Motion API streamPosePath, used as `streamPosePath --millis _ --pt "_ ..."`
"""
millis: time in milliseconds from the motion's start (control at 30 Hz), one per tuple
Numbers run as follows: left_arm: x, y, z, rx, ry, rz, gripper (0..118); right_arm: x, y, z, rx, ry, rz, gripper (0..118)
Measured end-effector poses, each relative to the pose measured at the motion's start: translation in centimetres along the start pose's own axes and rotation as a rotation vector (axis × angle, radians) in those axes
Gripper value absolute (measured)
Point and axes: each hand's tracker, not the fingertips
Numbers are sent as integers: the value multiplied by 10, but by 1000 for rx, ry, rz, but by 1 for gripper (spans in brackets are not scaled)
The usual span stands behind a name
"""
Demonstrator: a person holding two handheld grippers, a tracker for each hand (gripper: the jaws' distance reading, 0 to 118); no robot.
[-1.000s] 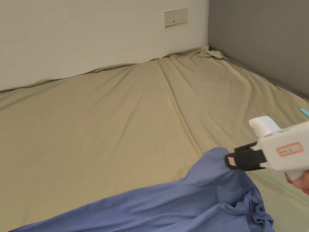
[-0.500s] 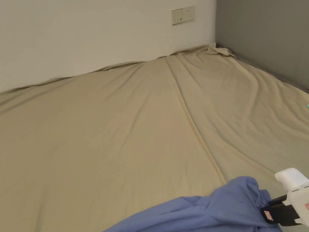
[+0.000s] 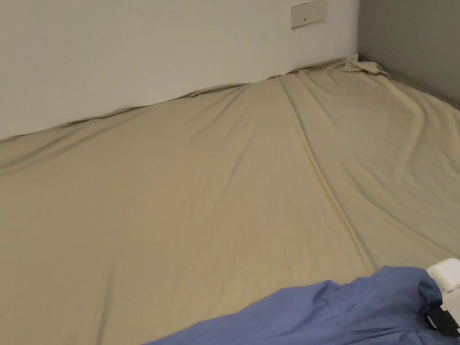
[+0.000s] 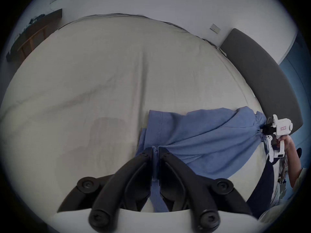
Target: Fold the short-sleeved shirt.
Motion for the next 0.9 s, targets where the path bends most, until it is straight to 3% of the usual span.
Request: streamPosePath --millis 33,67,100,133,167,233,333,367,400,433,500,533,567,600,633,767,900 --pt "3 1 2 5 20 2 30 1 -2 1 9 2 -3 6" --pt "9 5 9 24 80 23 82 -1 -3 6 22 6 -9 19" --pt "27 9 27 115 144 9 117 -6 -4 18 55 -15 6 46" --pt "34 8 46 240 109 -13 118 -12 -4 33 83 -47 54 102" --pt "42 8 68 351 -4 -35 118 -18 -6 49 117 -63 99 118" --pt "54 16 98 417 19 -31 118 -33 -13 86 309 -68 131 117" --pt "64 15 112 408 53 -53 118 -51 -15 130 448 -3 70 118" --pt "67 6 112 394 57 -54 118 -56 -17 139 490 64 52 118" --pt "65 1 107 341 45 -47 118 -63 -20 145 519 127 27 118" --pt "61 -2 100 290 27 -38 117 -68 -22 149 537 175 10 110" --pt "50 -14 82 142 -3 50 97 -81 -28 153 561 293 -25 85" --pt "44 -17 75 140 -73 91 97 -86 -31 153 571 328 -39 85" --pt "36 -21 67 142 -131 148 54 -90 -33 150 569 339 -45 36" --pt "27 -24 57 135 -162 223 6 -96 -37 143 568 316 -43 3" --pt "16 -27 50 136 -163 282 0 -98 -37 140 551 321 -57 3" --pt "-16 -21 29 96 -337 417 0 -101 -43 134 519 353 -51 3" --pt "-42 -9 0 34 -572 447 0 -98 -46 128 490 420 -54 3"
